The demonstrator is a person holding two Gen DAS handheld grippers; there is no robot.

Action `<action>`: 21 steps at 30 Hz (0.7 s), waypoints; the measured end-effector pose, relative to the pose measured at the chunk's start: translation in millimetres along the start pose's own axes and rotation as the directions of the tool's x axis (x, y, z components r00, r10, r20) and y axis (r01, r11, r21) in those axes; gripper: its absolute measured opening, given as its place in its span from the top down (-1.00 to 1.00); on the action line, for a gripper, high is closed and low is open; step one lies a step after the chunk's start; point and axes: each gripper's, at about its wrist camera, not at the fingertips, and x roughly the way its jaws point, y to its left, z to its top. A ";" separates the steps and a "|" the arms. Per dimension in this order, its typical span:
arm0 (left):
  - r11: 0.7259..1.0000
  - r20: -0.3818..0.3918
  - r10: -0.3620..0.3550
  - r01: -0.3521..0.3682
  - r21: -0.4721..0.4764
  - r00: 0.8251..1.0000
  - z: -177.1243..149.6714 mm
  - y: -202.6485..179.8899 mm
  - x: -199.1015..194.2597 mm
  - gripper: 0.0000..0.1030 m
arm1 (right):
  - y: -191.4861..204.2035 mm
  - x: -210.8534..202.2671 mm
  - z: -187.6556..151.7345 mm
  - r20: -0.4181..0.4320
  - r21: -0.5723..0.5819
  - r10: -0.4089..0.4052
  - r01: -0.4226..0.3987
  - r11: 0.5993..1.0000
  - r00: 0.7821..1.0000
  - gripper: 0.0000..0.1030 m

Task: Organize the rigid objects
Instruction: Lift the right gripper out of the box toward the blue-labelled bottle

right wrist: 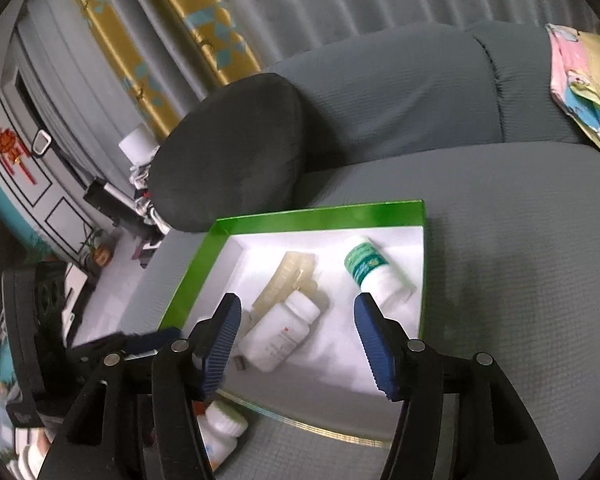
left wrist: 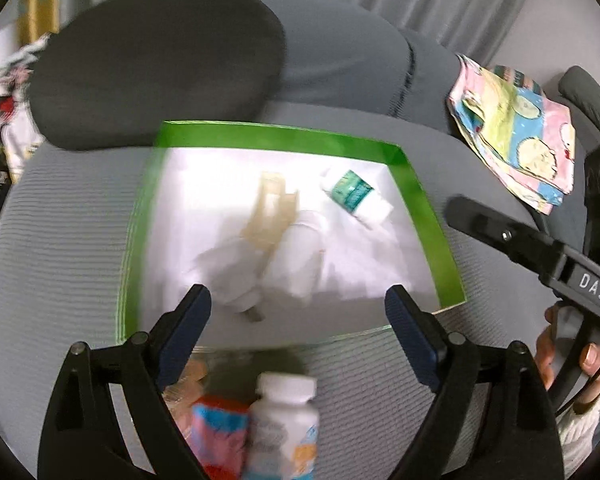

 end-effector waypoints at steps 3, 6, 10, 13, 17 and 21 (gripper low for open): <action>0.999 0.045 0.034 -0.033 -0.033 0.998 -16.2 10.7 -30.7 -0.72 | 4.5 -6.4 -10.0 -0.003 0.001 0.002 -0.002 1.000 1.000 -0.18; 0.997 0.074 0.069 -0.065 -0.047 0.995 -30.9 19.0 -53.9 -0.72 | 8.1 -14.3 -22.3 -0.008 0.013 0.024 -0.023 1.000 1.000 -0.18; 0.993 0.106 0.107 -0.100 -0.062 0.989 -48.2 24.2 -80.8 -0.73 | 18.0 -22.4 -36.1 -0.012 0.014 0.044 -0.044 0.999 0.999 -0.18; 0.994 0.114 0.096 -0.089 -0.070 0.989 -56.8 19.5 -89.1 -0.73 | 27.3 -29.6 -43.2 -0.013 0.009 0.060 -0.060 0.998 0.998 -0.18; 0.995 0.117 0.084 -0.077 -0.067 0.990 -70.6 10.4 -97.3 -0.73 | 41.8 -44.3 -51.6 -0.012 -0.014 0.075 -0.076 0.997 0.997 -0.18; 0.997 0.117 0.066 -0.060 -0.058 0.991 -83.0 3.7 -101.6 -0.73 | 48.1 -58.3 -61.6 -0.007 -0.029 0.075 -0.075 0.997 0.997 -0.18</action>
